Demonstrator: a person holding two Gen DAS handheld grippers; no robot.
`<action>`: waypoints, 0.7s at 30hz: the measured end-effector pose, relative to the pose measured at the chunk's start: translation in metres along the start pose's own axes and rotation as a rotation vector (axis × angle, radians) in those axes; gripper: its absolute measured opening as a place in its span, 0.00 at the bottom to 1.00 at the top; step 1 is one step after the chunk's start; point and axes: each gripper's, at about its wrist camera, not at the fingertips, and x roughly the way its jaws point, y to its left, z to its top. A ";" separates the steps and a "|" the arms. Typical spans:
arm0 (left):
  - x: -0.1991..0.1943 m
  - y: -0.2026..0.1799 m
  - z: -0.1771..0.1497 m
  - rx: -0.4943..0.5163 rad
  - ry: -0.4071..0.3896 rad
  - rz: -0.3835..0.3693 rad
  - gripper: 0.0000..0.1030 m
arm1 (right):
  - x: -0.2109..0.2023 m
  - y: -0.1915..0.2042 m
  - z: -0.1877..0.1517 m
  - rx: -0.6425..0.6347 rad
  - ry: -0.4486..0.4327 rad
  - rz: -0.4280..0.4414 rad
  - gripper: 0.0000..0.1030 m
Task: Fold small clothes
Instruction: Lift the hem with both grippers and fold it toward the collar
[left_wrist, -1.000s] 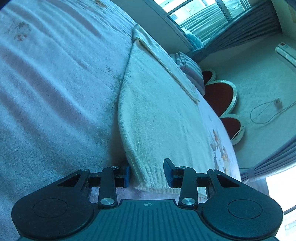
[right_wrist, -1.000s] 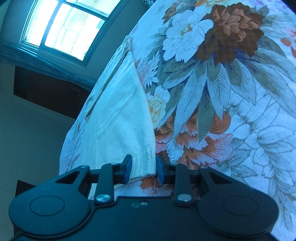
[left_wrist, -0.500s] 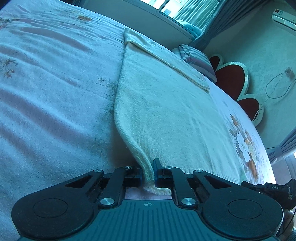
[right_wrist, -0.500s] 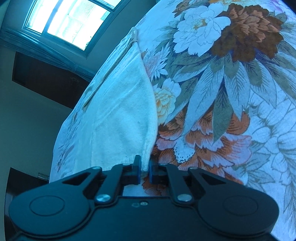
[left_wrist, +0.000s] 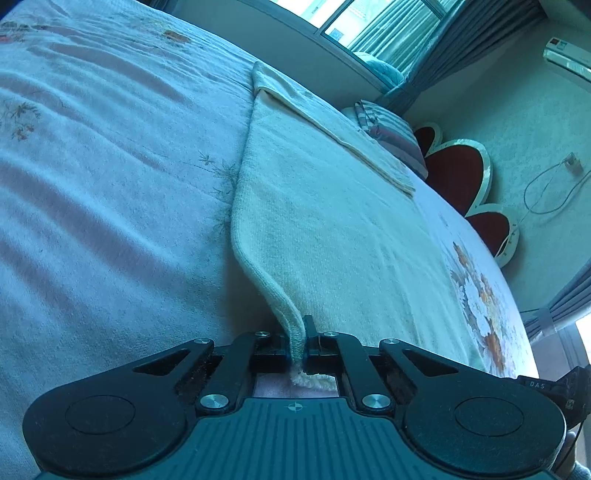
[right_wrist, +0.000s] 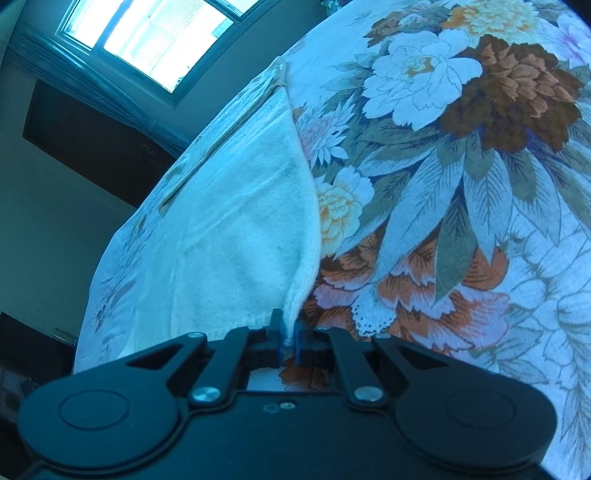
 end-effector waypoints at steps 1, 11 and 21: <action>-0.004 0.001 -0.002 -0.012 -0.013 -0.011 0.04 | -0.002 0.001 -0.001 -0.007 -0.005 0.000 0.06; -0.009 0.017 -0.012 -0.080 -0.016 -0.028 0.04 | -0.004 -0.010 0.000 0.043 -0.005 0.010 0.05; -0.016 0.017 -0.013 -0.104 -0.055 -0.066 0.04 | -0.020 -0.008 0.001 0.032 -0.057 0.030 0.05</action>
